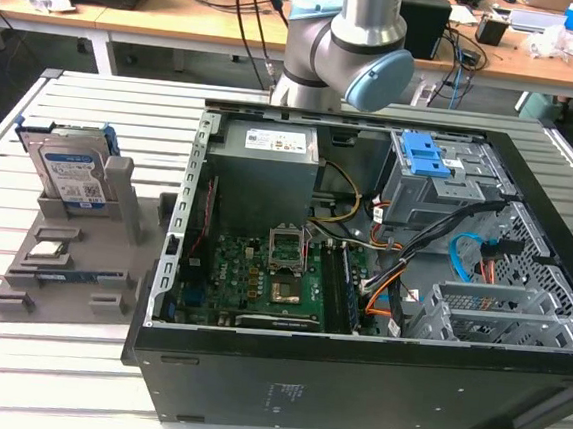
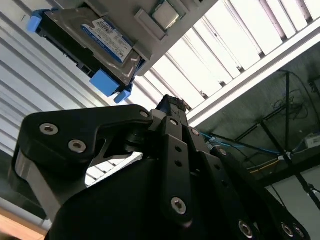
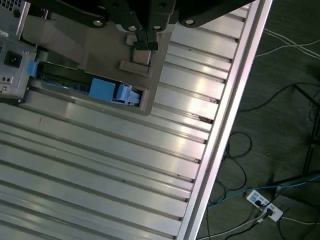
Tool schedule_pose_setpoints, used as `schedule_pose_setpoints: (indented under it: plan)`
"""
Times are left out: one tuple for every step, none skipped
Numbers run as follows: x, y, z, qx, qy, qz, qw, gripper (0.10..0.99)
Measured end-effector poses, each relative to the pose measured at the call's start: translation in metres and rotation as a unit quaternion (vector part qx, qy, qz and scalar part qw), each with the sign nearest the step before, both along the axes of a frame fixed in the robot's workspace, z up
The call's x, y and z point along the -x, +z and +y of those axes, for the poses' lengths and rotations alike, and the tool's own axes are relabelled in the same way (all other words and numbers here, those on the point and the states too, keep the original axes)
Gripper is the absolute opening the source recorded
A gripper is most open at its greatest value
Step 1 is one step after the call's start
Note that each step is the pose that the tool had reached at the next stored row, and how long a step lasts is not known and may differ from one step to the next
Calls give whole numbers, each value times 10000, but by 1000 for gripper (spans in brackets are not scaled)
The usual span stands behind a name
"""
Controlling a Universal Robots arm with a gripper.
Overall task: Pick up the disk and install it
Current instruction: 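Pick up the disk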
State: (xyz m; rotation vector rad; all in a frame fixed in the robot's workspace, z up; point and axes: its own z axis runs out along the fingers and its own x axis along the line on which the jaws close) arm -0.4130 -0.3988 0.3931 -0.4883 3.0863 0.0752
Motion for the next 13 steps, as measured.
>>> schedule_pose_setpoints:
  plan:
    - [0, 0, 0, 0, 101, 0, 9999, 106]
    - [0, 0, 0, 0, 192, 0, 9998, 106]
    - [0, 0, 0, 0, 243, 0, 9997, 106]
    - [0, 0, 0, 0, 320, 0, 9995, 106]
    - [0, 0, 0, 0, 393, 0, 9992, 106]
    - [0, 0, 0, 0, 455, 0, 9990, 106]
    - [0, 0, 0, 0, 570, 0, 9984, 106]
    - [0, 0, 0, 0, 648, 0, 9979, 106]
    - [0, 0, 0, 0, 701, 0, 9975, 106]
    - [0, 0, 0, 0, 792, 0, 9969, 106]
    - [0, 0, 0, 0, 921, 0, 9958, 106]
    - [0, 0, 0, 0, 973, 0, 9953, 106]
    - [0, 0, 0, 0, 1014, 0, 9948, 106]
